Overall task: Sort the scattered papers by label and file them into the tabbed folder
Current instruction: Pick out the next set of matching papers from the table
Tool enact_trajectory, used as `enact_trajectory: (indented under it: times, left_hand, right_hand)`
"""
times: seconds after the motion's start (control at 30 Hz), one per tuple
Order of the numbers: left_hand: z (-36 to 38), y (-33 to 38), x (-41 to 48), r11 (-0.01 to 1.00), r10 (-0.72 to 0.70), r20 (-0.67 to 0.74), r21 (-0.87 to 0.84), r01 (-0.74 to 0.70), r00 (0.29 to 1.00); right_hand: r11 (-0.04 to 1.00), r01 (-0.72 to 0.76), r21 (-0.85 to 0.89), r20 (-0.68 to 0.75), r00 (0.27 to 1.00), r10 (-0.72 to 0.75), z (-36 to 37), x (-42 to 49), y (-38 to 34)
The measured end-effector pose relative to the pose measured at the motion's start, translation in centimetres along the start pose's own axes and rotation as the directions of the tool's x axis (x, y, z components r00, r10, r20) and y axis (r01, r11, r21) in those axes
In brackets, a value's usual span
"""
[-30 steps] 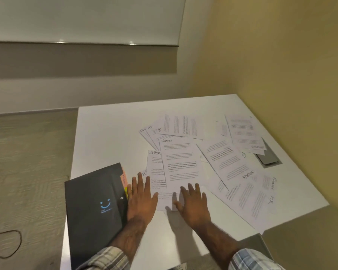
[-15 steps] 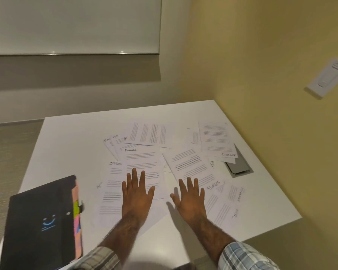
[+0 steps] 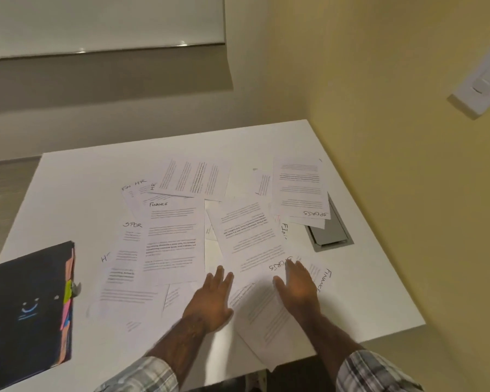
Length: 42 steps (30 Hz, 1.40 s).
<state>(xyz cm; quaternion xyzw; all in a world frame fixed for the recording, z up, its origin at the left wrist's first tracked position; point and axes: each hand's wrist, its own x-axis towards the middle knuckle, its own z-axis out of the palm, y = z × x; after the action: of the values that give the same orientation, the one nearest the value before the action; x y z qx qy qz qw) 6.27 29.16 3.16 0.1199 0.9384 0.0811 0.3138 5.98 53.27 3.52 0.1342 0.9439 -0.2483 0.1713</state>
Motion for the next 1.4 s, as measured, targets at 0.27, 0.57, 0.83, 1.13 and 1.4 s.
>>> enact_trajectory:
  times: [0.27,0.57,0.83,1.13,1.4]
  left_hand:
    - [0.7,1.7,2.8,0.996,0.032,0.094,0.084,-0.04,0.995]
    - [0.3,2.9,3.1,0.998,0.021,0.112,0.064,-0.028,0.993]
    - [-0.5,4.3,2.9,1.0,0.022,0.118,-0.024,-0.02,0.993]
    - [-7.3,4.8,3.0,0.864,-0.003,-0.259,-0.487,-0.128,0.966]
    - [-17.0,4.7,2.9,0.941,0.124,-0.602,-0.181,-0.286,0.789]
  right_hand:
    - [0.844,-0.232,0.484,0.024,0.967,0.252,-2.1,4.7,0.5]
    - [0.578,-0.403,0.71,0.185,0.898,0.399,-4.4,8.6,0.1]
    - [0.384,-0.48,0.788,0.34,0.861,0.379,-2.0,7.4,-1.6]
    - [0.908,-0.004,0.418,-0.276,0.952,0.131,-7.1,6.4,-3.5]
    - [0.911,0.298,0.284,-0.038,0.953,-0.3,-16.2,7.2,-4.2]
